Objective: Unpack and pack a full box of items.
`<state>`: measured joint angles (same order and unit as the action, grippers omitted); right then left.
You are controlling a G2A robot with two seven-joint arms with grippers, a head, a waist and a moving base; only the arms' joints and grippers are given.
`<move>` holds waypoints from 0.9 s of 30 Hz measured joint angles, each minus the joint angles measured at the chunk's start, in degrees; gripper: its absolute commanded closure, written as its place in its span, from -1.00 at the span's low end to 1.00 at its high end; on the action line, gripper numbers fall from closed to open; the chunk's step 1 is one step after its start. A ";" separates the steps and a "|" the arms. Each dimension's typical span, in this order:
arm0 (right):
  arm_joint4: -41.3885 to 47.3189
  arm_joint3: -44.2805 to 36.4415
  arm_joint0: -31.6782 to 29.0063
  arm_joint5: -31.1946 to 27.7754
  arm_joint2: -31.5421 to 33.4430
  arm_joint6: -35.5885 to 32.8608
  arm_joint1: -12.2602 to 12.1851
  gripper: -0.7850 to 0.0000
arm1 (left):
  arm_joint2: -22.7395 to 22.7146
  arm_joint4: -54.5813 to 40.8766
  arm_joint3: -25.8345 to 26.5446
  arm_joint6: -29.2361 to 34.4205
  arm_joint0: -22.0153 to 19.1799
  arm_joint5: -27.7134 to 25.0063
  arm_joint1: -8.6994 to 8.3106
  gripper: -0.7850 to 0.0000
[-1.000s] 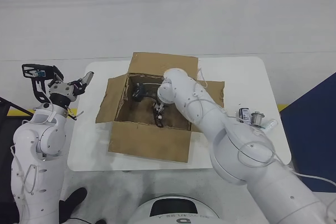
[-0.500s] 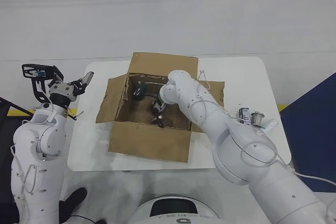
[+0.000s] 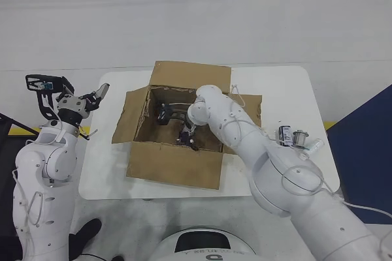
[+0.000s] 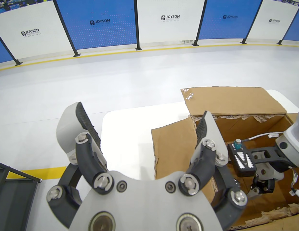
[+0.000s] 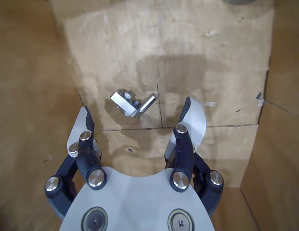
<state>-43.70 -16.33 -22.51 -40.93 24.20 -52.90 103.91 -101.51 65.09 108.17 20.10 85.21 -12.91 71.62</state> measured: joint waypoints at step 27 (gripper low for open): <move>-5.53 1.75 -0.57 7.10 -1.45 5.31 2.98 1.00 | 0.00 0.00 0.00 0.00 0.00 0.00 0.00 -1.00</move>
<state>-49.23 -14.58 -23.08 -33.84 22.75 -47.60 106.89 -101.51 65.09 108.17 20.10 85.21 -12.91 71.62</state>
